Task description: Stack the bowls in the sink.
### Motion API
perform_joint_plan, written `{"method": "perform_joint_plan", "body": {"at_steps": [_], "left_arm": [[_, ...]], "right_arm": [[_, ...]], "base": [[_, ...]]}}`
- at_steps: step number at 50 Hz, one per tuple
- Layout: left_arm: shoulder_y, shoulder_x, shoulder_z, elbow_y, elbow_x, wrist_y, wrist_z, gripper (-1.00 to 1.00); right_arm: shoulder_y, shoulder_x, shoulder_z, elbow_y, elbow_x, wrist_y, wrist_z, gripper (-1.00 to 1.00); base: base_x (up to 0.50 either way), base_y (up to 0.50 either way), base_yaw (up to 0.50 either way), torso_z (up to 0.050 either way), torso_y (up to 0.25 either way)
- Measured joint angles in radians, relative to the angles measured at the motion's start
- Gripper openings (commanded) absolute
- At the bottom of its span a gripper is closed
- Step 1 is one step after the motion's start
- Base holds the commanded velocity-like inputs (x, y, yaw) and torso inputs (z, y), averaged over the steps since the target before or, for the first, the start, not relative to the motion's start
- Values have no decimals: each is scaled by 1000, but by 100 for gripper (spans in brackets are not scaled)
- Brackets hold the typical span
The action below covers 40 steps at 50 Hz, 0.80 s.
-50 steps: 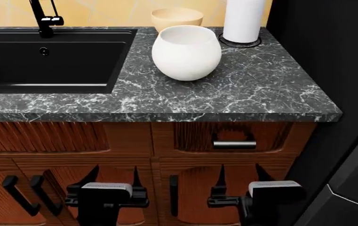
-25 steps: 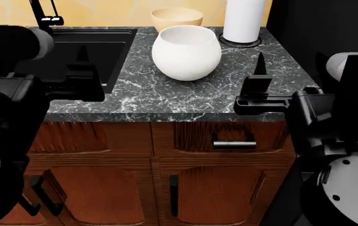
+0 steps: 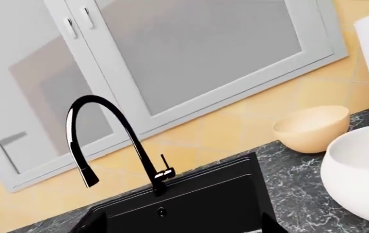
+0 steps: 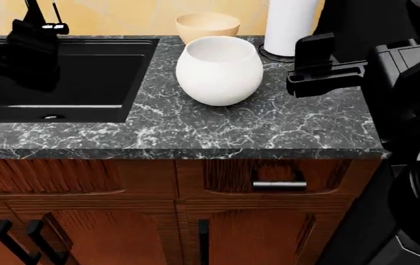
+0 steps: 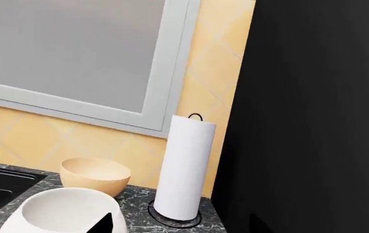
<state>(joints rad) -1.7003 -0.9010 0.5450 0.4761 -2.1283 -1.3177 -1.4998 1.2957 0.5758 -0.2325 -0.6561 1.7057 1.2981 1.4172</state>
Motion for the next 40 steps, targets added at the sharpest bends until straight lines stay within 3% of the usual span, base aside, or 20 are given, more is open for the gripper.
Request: {"method": "perform_joint_plan", "body": {"at_steps": [27, 40], "left_arm": [[-131, -52, 139, -24, -51, 24, 5, 100], [-156, -57, 173, -22, -52, 37, 12, 100]], "right_arm": [[62, -12, -66, 53, 7, 3, 15, 100], [71, -3, -79, 72, 28, -16, 33, 100]], "base": [[500, 138, 0, 0, 1], [500, -111, 0, 0, 2]]}}
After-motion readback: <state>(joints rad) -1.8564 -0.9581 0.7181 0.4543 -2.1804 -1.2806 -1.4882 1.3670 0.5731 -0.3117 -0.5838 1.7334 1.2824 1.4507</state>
